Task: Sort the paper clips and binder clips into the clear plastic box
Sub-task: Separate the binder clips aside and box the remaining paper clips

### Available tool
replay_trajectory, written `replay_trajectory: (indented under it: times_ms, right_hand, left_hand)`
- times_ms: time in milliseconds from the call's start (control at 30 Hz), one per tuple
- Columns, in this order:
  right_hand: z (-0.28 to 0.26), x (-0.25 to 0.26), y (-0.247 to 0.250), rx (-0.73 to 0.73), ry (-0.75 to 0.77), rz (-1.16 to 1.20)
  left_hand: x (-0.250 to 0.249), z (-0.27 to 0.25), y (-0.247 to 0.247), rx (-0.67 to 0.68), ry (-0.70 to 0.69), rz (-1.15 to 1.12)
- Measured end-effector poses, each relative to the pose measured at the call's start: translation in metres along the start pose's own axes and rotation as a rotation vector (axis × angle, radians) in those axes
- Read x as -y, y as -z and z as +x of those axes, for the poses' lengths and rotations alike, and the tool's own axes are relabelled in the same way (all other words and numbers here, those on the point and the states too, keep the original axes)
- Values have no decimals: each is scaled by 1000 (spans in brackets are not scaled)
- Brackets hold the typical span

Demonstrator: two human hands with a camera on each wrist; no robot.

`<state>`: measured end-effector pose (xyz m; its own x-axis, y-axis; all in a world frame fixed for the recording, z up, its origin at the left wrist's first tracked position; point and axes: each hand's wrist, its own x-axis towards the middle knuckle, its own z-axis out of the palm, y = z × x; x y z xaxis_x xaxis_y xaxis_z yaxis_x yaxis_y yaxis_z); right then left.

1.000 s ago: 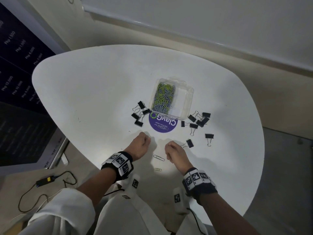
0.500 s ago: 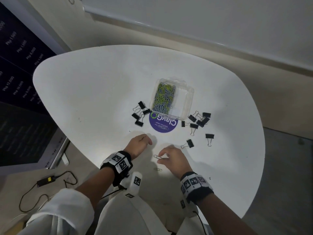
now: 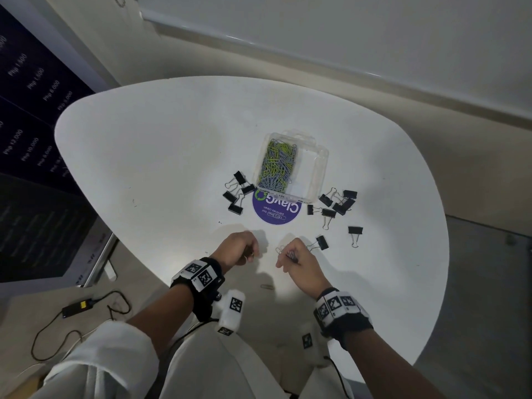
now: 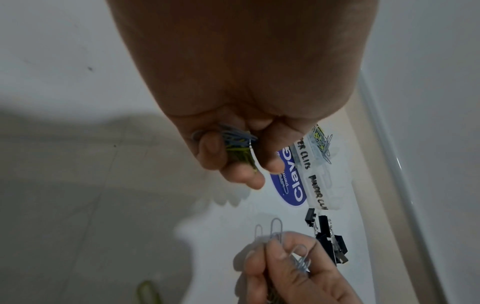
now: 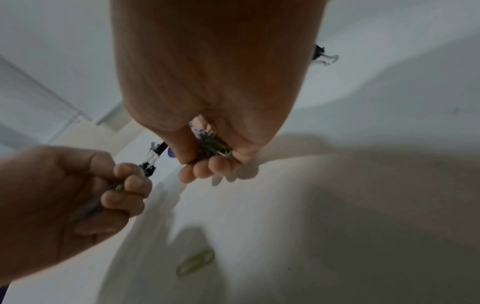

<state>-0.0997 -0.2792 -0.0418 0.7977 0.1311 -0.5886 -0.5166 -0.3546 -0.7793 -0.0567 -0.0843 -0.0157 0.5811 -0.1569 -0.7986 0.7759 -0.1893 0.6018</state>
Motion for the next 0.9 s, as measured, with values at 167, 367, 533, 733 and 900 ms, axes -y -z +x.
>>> replay_trajectory:
  times_ms: [167,367,533,733,900]
  right_hand:
    - [5,3,3,66,-25,98]
    - [1,13,2,18,-107,126]
    - [-9,8,-5,127,3,-209]
    - [-8,-9,-14,254,291,-621]
    - [-8,-14,-17,216,312,-661]
  left_hand:
    - [-3,3,-1,-56,-18,93]
    - [0,2,0,-201,-187,371]
    - [0,2,2,-229,-167,381]
    - [1,3,5,-233,-178,374]
    - [1,6,10,-288,-201,370]
